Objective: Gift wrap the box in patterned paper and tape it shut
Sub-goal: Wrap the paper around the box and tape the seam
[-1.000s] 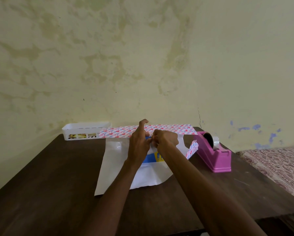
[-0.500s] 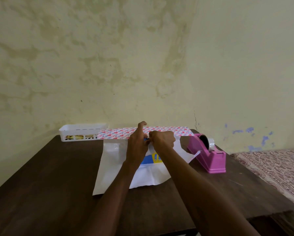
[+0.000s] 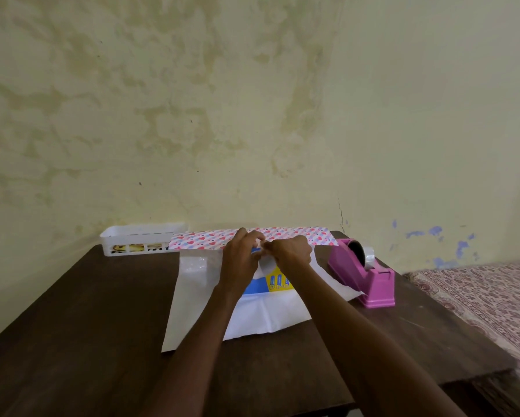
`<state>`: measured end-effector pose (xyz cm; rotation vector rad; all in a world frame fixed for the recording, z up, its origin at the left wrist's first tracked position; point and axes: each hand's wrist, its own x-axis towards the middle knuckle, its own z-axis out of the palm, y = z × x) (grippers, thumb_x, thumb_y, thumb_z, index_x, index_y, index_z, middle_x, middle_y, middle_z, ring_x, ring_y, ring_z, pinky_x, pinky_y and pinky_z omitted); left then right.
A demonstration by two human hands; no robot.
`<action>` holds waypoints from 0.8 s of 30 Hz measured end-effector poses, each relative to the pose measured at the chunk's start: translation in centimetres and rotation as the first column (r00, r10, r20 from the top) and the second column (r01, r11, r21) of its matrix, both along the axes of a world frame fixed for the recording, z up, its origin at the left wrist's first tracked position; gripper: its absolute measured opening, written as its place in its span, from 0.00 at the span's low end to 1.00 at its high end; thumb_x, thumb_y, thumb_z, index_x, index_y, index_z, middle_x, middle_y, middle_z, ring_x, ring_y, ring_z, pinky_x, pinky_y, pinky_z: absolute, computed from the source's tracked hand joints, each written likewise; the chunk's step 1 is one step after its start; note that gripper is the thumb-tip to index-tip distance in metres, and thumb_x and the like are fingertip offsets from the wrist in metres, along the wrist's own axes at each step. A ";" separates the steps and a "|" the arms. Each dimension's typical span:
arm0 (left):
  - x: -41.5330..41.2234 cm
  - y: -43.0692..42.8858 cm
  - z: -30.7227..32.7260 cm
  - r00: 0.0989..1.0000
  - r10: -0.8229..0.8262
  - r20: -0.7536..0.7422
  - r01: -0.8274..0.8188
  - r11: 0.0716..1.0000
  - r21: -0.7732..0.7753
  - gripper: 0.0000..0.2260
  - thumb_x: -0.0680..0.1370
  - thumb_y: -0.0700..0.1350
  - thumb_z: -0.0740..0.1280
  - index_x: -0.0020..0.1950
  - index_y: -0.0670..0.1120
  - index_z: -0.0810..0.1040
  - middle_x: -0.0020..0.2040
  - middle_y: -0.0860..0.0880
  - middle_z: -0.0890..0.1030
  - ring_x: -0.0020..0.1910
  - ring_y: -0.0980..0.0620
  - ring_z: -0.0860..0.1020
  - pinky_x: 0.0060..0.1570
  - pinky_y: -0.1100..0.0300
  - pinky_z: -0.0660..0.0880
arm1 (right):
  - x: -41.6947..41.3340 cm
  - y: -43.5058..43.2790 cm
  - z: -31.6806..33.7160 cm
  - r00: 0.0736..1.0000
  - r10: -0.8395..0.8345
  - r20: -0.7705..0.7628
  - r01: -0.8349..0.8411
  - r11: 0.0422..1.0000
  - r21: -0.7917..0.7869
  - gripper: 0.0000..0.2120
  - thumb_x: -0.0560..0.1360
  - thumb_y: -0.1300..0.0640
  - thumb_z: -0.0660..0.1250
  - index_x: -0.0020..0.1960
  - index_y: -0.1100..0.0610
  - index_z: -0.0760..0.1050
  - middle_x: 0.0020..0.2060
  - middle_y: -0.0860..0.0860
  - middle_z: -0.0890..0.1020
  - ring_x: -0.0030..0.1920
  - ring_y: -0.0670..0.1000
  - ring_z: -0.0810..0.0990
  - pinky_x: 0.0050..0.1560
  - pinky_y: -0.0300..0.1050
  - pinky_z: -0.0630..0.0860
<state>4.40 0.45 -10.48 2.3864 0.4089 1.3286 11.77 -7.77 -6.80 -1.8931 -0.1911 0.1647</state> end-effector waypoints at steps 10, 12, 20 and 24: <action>-0.3 -0.1 0.8 0.988 0.057 -0.145 -0.053 0.998 0.030 0.13 0.69 0.35 0.76 0.48 0.49 0.83 0.47 0.49 0.76 0.46 0.52 0.79 0.41 0.65 0.74 | 1.2 -0.4 -1.3 0.965 0.081 0.251 -0.029 0.978 -0.204 0.32 0.59 0.30 0.76 0.39 0.59 0.78 0.34 0.53 0.82 0.33 0.52 0.80 0.26 0.37 0.63; -0.3 -0.1 0.8 0.983 0.073 -0.171 -0.067 0.997 0.041 0.11 0.69 0.36 0.76 0.48 0.49 0.83 0.47 0.48 0.76 0.47 0.51 0.78 0.41 0.66 0.72 | 1.2 -1.1 -1.4 0.938 0.104 0.331 -0.021 0.970 -0.243 0.29 0.61 0.31 0.76 0.37 0.58 0.76 0.32 0.52 0.80 0.34 0.51 0.79 0.28 0.37 0.63; -0.6 -0.2 1.5 0.951 0.102 -0.292 -0.082 0.994 0.078 0.18 0.71 0.36 0.75 0.59 0.50 0.81 0.47 0.48 0.74 0.48 0.51 0.77 0.42 0.68 0.68 | 0.7 -2.0 -2.0 0.783 0.198 0.590 0.092 0.901 -0.424 0.22 0.68 0.40 0.74 0.46 0.55 0.71 0.40 0.52 0.80 0.41 0.55 0.80 0.36 0.43 0.66; -0.6 -0.6 1.4 0.939 0.116 -0.323 -0.072 0.987 0.147 0.20 0.73 0.38 0.72 0.63 0.52 0.79 0.47 0.49 0.70 0.50 0.49 0.74 0.42 0.68 0.65 | 0.9 -2.7 -1.9 0.659 0.320 0.681 0.184 0.809 -0.558 0.12 0.73 0.52 0.71 0.48 0.54 0.69 0.44 0.53 0.81 0.43 0.55 0.81 0.33 0.42 0.62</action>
